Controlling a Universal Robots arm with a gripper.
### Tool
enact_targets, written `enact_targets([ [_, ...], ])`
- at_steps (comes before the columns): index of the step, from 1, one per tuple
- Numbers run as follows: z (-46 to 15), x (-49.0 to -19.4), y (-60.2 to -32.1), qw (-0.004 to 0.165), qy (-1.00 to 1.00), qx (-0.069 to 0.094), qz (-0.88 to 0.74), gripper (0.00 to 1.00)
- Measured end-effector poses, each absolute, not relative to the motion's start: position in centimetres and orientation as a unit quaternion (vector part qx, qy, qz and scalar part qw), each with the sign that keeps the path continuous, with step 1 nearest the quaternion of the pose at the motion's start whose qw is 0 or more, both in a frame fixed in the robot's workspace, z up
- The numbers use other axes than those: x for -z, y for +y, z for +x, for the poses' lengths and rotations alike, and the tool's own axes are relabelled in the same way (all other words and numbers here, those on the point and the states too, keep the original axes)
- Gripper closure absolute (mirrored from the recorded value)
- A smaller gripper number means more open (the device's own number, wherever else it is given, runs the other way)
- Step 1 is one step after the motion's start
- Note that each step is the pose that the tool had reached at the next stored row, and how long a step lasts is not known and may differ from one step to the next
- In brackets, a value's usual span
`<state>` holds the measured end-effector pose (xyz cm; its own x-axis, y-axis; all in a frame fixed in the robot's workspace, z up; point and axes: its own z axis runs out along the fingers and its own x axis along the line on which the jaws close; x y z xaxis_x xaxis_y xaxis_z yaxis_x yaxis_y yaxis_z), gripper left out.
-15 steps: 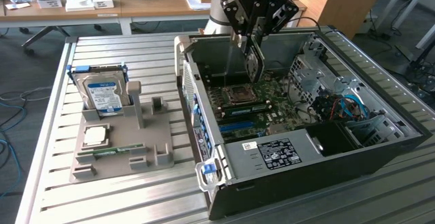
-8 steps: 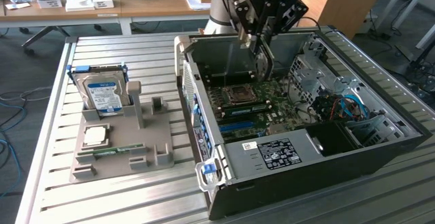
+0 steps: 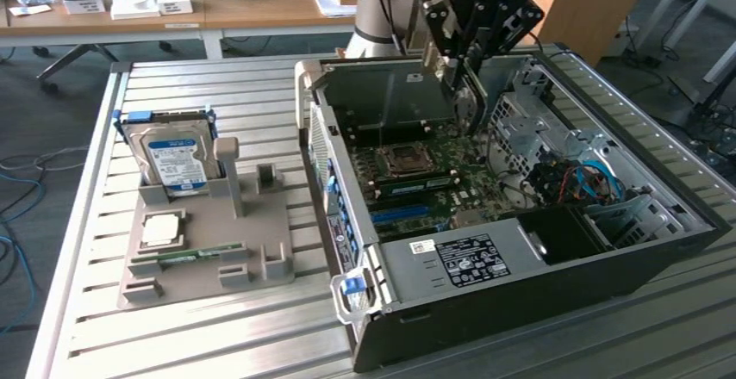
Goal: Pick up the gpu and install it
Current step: 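Pick up the gpu and move the gpu toward the slot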
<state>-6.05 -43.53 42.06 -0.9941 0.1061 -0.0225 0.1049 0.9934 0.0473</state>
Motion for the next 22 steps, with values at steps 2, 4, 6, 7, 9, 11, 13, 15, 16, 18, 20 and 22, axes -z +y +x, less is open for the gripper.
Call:
enact_targets([
  [2, -5.2, -42.1, -43.5, 0.012, 0.998, -0.023, 0.053, 0.73],
  [4, -4.5, -42.1, -43.5, 0.012, 0.998, -0.023, 0.052, 0.73],
  [6, -4.2, -42.1, -43.5, 0.012, 0.998, -0.023, 0.052, 0.73],
  [7, -4.2, -42.1, -43.5, 0.012, 0.998, -0.023, 0.052, 0.73],
  [9, -3.9, -42.1, -43.5, 0.012, 0.998, -0.023, 0.051, 0.73],
  [11, -3.4, -42.1, -43.5, 0.012, 0.998, -0.023, 0.05, 0.73],
  [13, -2.9, -42.1, -43.5, 0.012, 0.998, -0.023, 0.049, 0.73],
  [15, -2.5, -42.1, -43.5, 0.012, 0.999, -0.023, 0.044, 0.73],
  [16, -2.4, -42.0, -43.5, 0.012, 0.999, -0.023, 0.04, 0.73],
  [18, -2.2, -42.0, -43.5, 0.012, 0.999, -0.023, 0.032, 0.73],
  [20, -2.0, -42.0, -43.5, 0.012, 0.999, -0.024, 0.025, 0.73],
  [22, -1.5, -42.0, -43.5, 0.011, 0.999, -0.024, 0.021, 0.73],
])
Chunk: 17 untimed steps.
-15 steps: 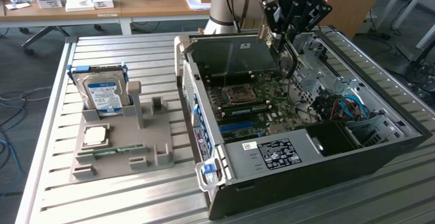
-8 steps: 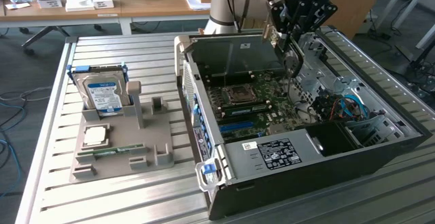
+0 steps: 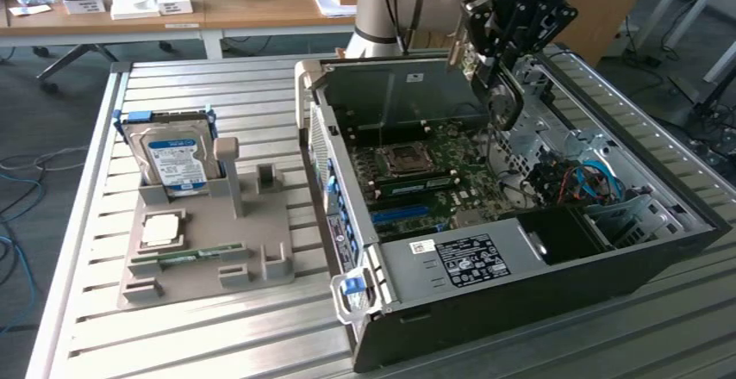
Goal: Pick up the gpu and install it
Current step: 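Pick up the gpu and move the gpu toward the slot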
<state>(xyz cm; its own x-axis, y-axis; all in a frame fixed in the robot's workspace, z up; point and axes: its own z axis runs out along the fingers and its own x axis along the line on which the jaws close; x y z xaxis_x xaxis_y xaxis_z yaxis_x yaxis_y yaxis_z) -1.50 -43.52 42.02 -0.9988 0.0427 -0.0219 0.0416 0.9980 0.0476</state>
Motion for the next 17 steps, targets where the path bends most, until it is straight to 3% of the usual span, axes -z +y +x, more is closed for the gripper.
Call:
enact_targets([
  [17, 3.9, -41.9, -43.5, 0.009, 1.0, -0.024, 0.01, 0.73],
])
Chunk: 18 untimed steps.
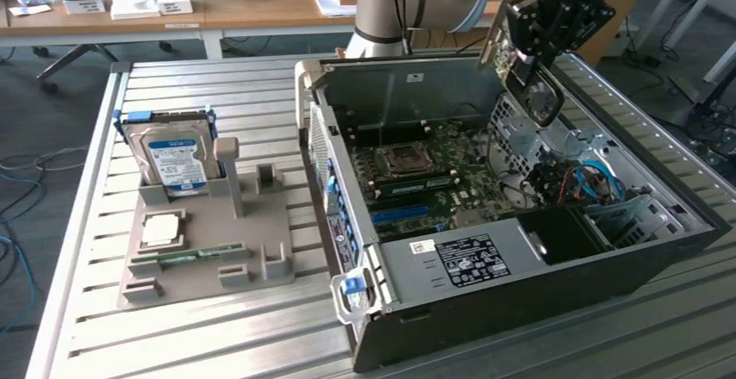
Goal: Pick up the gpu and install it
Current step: 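Pick up the gpu and move the gpu toward the slot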
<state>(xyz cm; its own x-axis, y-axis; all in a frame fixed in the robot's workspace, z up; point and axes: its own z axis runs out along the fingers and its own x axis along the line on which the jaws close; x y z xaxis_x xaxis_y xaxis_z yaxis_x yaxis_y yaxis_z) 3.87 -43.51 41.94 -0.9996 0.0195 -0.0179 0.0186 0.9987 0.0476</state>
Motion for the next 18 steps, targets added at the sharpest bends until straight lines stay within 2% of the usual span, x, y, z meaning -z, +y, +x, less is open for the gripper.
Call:
enact_targets([
  [18, 5.3, -41.9, -43.5, 0.009, 1.0, -0.024, 0.018, 0.73],
])
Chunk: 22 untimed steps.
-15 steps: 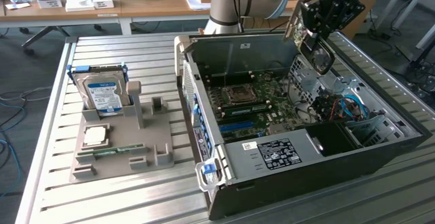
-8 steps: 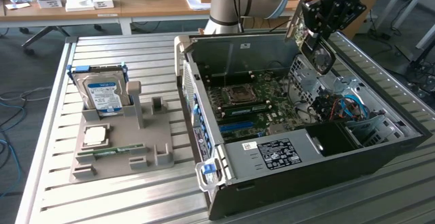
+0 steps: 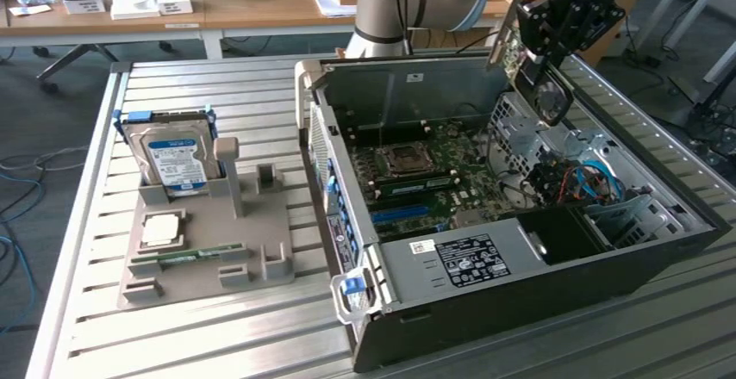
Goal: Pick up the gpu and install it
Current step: 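Pick up the gpu and move the gpu toward the slot, then insert the gpu into the slot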
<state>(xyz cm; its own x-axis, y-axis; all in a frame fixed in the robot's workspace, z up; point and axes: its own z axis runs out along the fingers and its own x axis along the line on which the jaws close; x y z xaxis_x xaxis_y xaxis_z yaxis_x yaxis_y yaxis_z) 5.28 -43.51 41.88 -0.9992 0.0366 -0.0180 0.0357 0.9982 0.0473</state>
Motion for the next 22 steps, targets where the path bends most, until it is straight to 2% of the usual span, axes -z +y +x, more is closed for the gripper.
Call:
enact_targets([
  [22, 5.24, -41.87, -43.52, 0.008, 0.999, -0.024, -0.026, 0.73],
])
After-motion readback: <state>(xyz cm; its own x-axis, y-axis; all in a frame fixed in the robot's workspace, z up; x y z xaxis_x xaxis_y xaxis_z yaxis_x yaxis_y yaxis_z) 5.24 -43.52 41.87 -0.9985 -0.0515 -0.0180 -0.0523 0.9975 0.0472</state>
